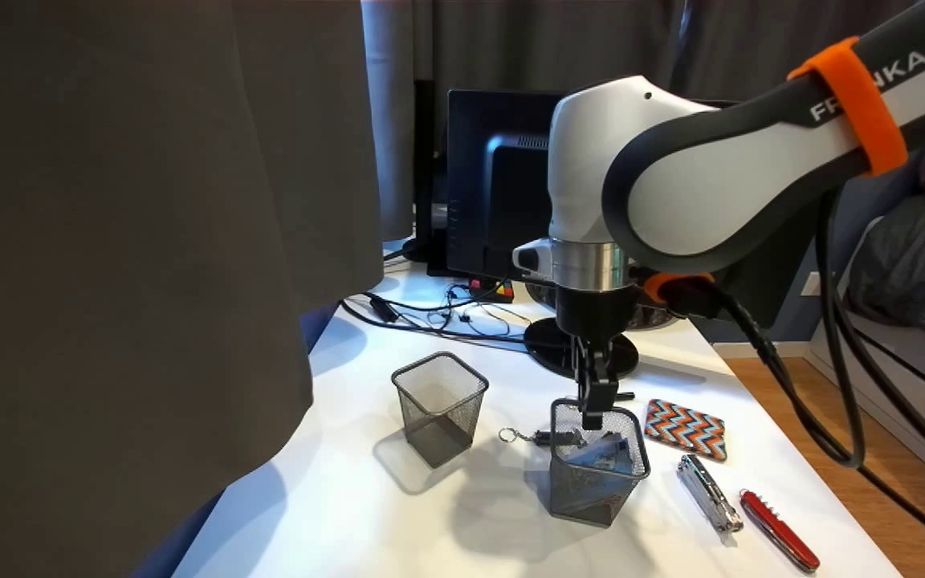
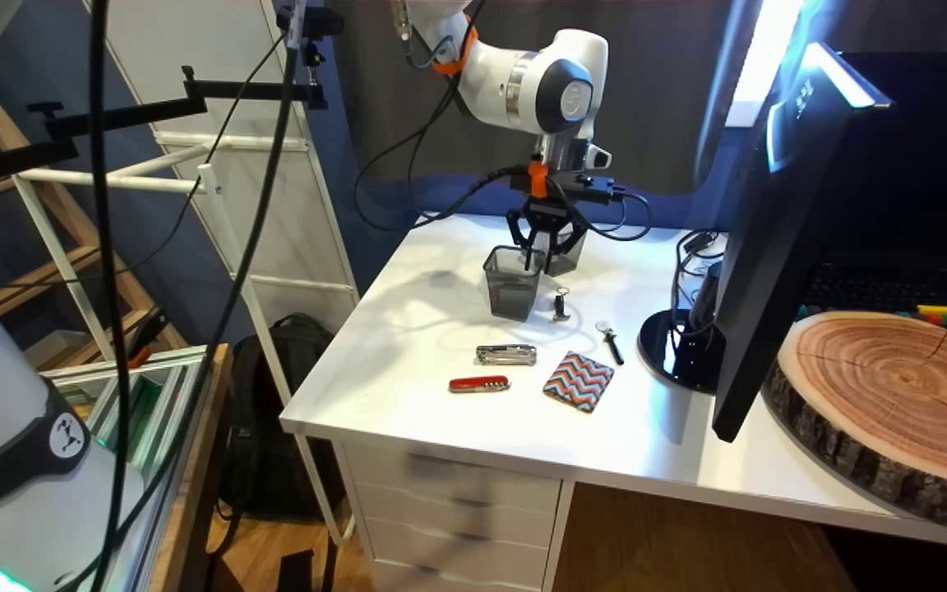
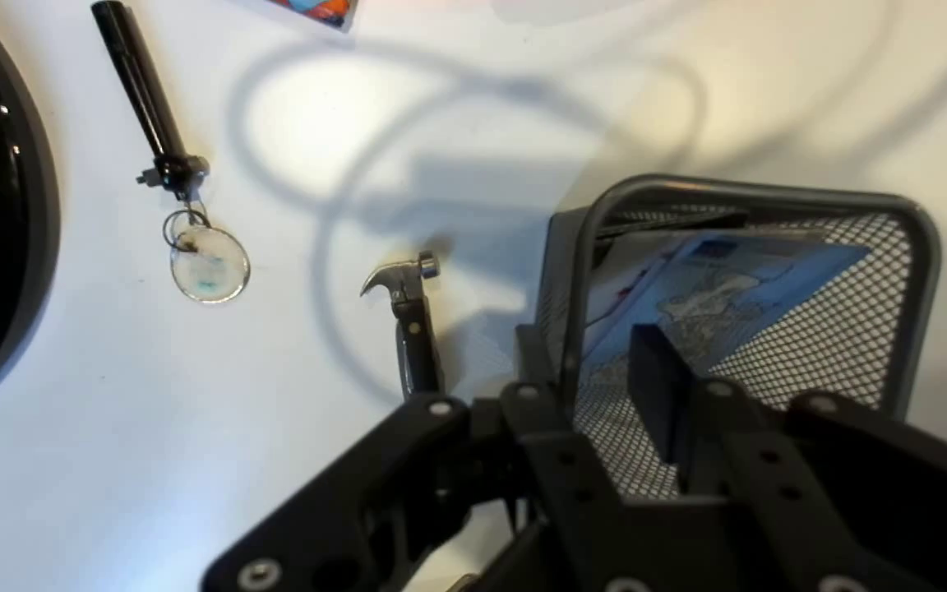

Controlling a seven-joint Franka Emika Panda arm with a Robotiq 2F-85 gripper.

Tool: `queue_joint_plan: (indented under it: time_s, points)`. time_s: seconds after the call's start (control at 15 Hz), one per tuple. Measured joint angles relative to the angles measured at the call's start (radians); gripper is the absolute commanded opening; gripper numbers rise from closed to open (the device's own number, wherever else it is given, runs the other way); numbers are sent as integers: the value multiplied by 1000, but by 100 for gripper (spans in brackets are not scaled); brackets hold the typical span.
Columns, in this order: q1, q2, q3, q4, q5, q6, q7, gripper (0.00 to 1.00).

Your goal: Pick up the desktop pen and pencil basket with a light blue sachet and move it to the left bottom corner of the desk

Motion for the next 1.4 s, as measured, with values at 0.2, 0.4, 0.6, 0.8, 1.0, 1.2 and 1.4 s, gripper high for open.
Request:
queue_joint_plan:
  time_s: [0.2, 0.4, 0.6, 0.8, 1.0, 1.2, 1.4]
  points:
    - [-3, 20, 0, 23, 1, 0, 5, 0]
    - [-7, 19, -1, 31, 11, -9, 13, 2]
    - [-19, 7, 31, 27, 33, -41, -33, 2]
    - [-21, -52, 65, -12, 28, -89, -127, 2]
    - [-16, -149, 72, -90, 11, -205, -215, 2]
    - [-16, -206, 71, -136, 9, -249, -256, 7]
    - [-16, -187, 68, -133, 9, -242, -256, 2]
